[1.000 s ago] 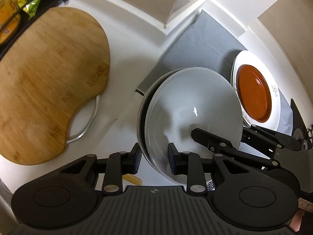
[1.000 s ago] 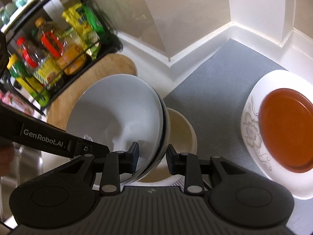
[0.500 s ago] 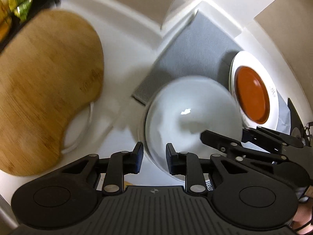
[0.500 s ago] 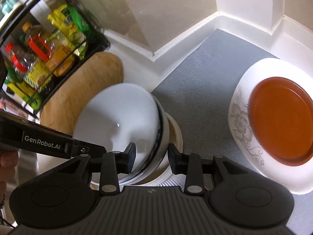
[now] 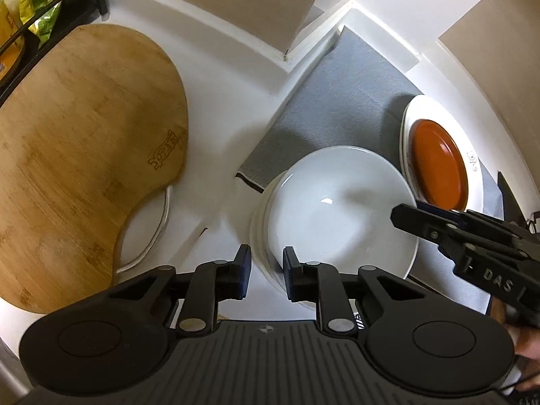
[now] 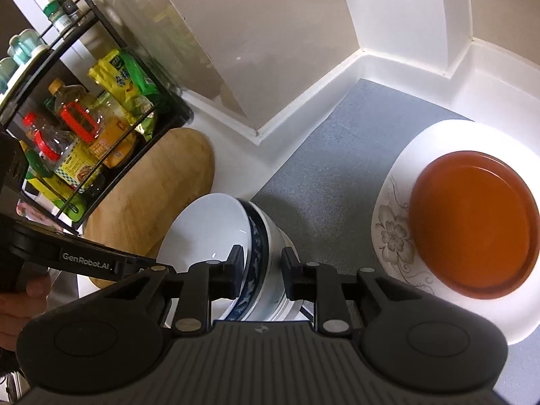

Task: Organize plates and bowls
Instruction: 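Lift the nested bowls with both grippers toward the plate stack, then carry the nested bowls with both grippers over the orange plate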

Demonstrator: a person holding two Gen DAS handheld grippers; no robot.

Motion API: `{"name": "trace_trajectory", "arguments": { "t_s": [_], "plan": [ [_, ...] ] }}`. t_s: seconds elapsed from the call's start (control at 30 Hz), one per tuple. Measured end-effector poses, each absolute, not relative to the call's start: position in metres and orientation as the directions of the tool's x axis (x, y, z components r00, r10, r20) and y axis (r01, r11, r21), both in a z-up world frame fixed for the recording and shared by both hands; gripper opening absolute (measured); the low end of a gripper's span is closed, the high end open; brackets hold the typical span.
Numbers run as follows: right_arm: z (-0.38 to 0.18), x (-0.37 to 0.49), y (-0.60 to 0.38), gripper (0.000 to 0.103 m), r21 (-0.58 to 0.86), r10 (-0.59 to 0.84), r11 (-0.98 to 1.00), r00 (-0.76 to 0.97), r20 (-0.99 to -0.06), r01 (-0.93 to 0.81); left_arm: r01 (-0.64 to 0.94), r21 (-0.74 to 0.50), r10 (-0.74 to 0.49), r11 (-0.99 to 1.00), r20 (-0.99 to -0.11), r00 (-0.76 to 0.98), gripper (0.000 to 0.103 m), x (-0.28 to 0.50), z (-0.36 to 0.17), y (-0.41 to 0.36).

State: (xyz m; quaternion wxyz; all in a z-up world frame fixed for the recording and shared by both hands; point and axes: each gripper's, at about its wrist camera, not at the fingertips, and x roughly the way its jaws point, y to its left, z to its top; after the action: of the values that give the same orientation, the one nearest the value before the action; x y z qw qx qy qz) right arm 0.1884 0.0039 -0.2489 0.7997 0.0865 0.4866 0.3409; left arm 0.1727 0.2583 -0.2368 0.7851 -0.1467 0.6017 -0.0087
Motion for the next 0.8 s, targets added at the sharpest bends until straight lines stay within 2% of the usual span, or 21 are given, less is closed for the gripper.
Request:
{"name": "trace_trajectory", "arguments": {
  "t_s": [0.13, 0.3, 0.4, 0.47, 0.53, 0.6, 0.63, 0.8],
  "plan": [
    [-0.263, 0.201, -0.006, 0.019, 0.555, 0.663, 0.737, 0.25, -0.706, -0.386, -0.165, -0.265, -0.211, 0.95, -0.934, 0.287, 0.022, 0.175, -0.236, 0.26],
    [-0.275, 0.205, -0.005, 0.018, 0.587, 0.663, 0.74, 0.208, -0.72, -0.328, -0.184, -0.284, -0.226, 0.941, -0.932, 0.283, 0.022, 0.176, -0.24, 0.259],
    [-0.265, 0.197, -0.002, 0.024, 0.565, 0.654, 0.747, 0.239, -0.717, -0.35, -0.187, -0.285, -0.221, 0.94, -0.928, 0.3, 0.022, 0.172, -0.238, 0.261],
    [-0.256, 0.193, -0.002, 0.031, 0.557, 0.661, 0.742, 0.273, -0.699, -0.372, -0.173, -0.262, -0.194, 0.95, -0.923, 0.332, 0.022, 0.17, -0.233, 0.259],
    [-0.248, 0.195, 0.001, 0.032, 0.535, 0.661, 0.74, 0.299, -0.688, -0.407, -0.147, -0.226, -0.16, 0.963, -0.917, 0.366, 0.021, 0.171, -0.228, 0.254],
    [-0.247, 0.203, 0.01, 0.028, 0.504, 0.637, 0.756, 0.294, -0.712, -0.417, -0.131, -0.236, -0.176, 0.963, -0.916, 0.36, 0.016, 0.178, -0.228, 0.253],
    [-0.249, 0.207, 0.014, 0.016, 0.48, 0.611, 0.774, 0.287, -0.738, -0.413, -0.132, -0.229, -0.171, 0.964, -0.921, 0.351, 0.015, 0.181, -0.23, 0.254],
    [-0.253, 0.216, 0.012, 0.015, 0.522, 0.634, 0.76, 0.266, -0.726, -0.387, -0.159, -0.278, -0.214, 0.947, -0.919, 0.33, 0.017, 0.188, -0.24, 0.262]
  ]
}}
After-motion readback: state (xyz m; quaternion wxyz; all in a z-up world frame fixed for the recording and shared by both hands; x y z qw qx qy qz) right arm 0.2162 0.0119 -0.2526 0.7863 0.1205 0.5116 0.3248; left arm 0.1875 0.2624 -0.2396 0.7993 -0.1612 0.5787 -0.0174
